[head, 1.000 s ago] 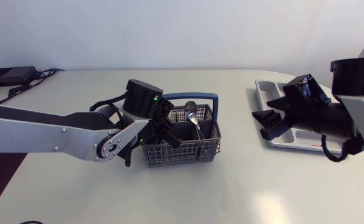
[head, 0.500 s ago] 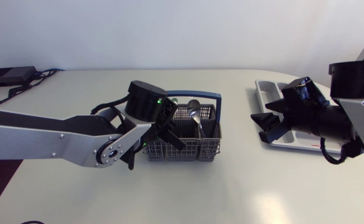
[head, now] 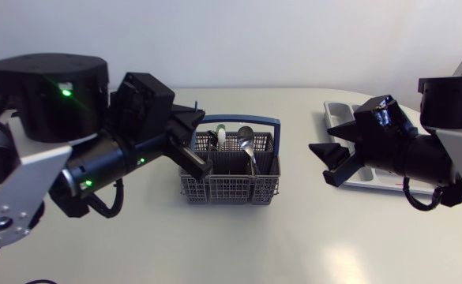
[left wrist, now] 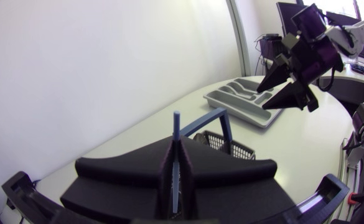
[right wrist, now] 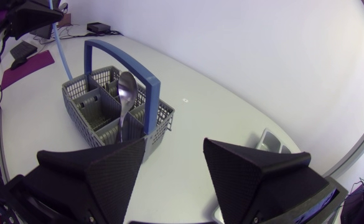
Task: Sort the cutlery from the basket into the organizer compartments.
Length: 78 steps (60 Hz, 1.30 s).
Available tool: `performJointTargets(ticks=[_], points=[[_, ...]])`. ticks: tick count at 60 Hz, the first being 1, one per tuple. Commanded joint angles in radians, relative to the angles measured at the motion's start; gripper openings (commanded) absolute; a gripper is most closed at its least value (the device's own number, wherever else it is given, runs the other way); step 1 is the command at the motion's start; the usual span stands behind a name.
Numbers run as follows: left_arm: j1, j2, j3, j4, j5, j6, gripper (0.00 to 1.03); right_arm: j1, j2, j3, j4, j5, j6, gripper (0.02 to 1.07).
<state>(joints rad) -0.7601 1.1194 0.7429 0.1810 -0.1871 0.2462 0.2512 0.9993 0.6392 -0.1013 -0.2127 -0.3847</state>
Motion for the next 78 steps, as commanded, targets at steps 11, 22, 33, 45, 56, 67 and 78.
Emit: performJointTargets(ticks=[11, 22, 33, 45, 56, 67, 78], points=[[0.114, -0.049, 0.158, -0.140, 0.294, -0.147, 0.03, 0.034, -0.044, 0.053, -0.072, -0.152, 0.073, 0.71], [0.223, 0.036, 0.259, -0.222, 0.551, -0.280, 0.04, 0.036, -0.036, 0.122, -0.126, -0.326, 0.135, 0.71], [0.266, 0.131, 0.340, -0.273, 0.726, -0.378, 0.04, 0.112, 0.027, 0.182, -0.132, -0.386, 0.184, 0.71], [0.277, 0.211, 0.397, -0.296, 0.839, -0.453, 0.04, 0.197, 0.105, 0.240, -0.127, -0.386, 0.213, 0.71], [0.281, 0.241, 0.418, -0.299, 0.879, -0.478, 0.04, 0.246, 0.156, 0.264, -0.126, -0.386, 0.237, 0.70], [0.278, 0.257, 0.429, -0.299, 0.884, -0.482, 0.05, 0.269, 0.188, 0.289, -0.127, -0.384, 0.257, 0.66], [0.278, 0.263, 0.431, -0.299, 0.885, -0.482, 0.05, 0.303, 0.231, 0.307, -0.123, -0.373, 0.274, 0.60]])
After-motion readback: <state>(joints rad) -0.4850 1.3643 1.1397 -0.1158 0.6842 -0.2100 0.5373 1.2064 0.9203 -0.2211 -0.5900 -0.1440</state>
